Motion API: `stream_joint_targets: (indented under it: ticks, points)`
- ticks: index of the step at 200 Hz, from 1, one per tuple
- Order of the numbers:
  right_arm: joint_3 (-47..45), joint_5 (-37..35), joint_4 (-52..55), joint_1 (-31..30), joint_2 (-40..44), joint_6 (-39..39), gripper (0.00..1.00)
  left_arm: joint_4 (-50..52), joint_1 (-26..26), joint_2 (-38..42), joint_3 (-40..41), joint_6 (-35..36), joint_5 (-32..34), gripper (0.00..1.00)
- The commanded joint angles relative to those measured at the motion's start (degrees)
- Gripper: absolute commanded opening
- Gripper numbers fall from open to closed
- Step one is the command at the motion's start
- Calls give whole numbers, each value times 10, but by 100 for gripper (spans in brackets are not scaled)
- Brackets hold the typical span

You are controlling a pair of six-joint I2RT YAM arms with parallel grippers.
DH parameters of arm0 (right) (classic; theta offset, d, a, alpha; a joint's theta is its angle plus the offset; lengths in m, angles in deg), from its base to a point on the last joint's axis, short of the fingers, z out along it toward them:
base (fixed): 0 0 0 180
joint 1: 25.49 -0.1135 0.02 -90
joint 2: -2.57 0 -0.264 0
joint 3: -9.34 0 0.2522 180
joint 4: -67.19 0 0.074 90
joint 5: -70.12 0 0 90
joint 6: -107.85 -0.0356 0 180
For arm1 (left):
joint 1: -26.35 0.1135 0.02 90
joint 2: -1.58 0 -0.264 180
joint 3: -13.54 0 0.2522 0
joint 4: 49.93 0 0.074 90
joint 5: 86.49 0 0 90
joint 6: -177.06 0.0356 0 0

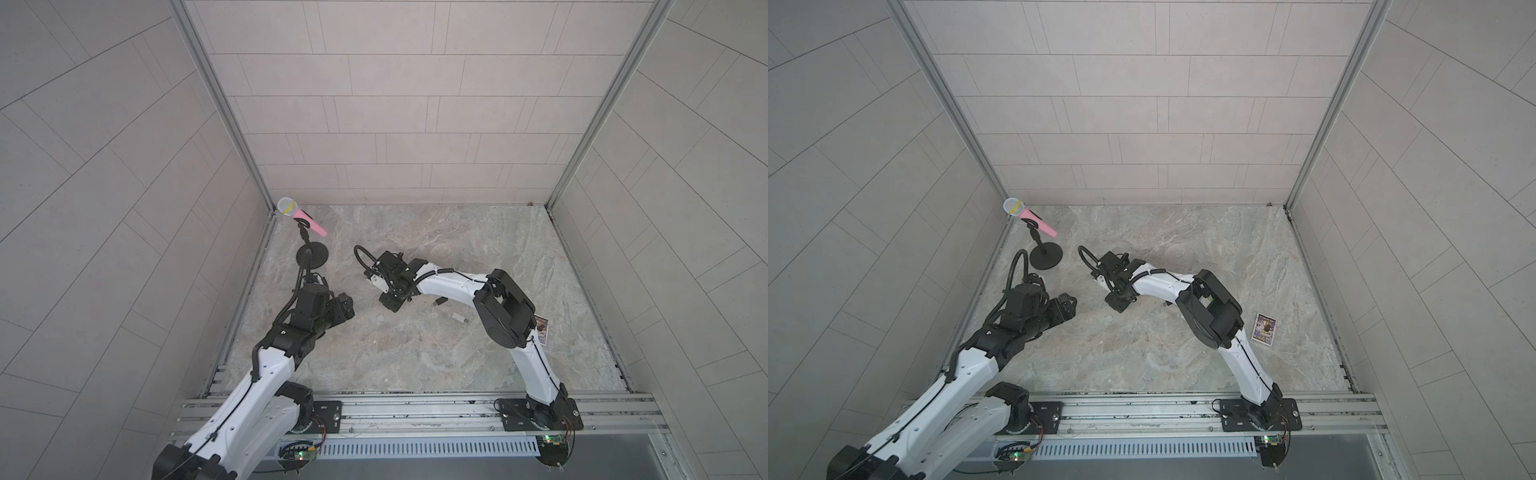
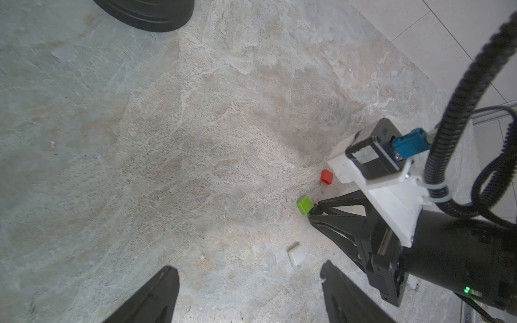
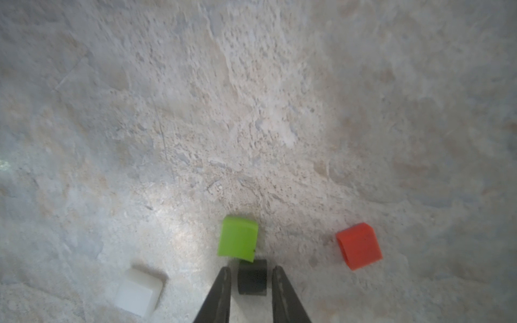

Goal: Close the usb drive cover
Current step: Move the cover to the center of the board.

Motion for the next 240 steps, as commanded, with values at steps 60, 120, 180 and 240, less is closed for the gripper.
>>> stream_joint_targets:
  ticks: [60,120,180,240]
  points:
    - [-43,-30,47,-2,27,-47,18,1,4,9,3,6,-2,87]
    - [-194,-71,12,-2,145,-174,19,-11,3,19,20,-9,-27,87]
    - [-282,-44,-43,-4,205,-295,25,-33,3,35,37,-25,-53,87]
    - [-280,-11,-22,-5,219,-372,34,-27,3,42,35,-30,-57,87]
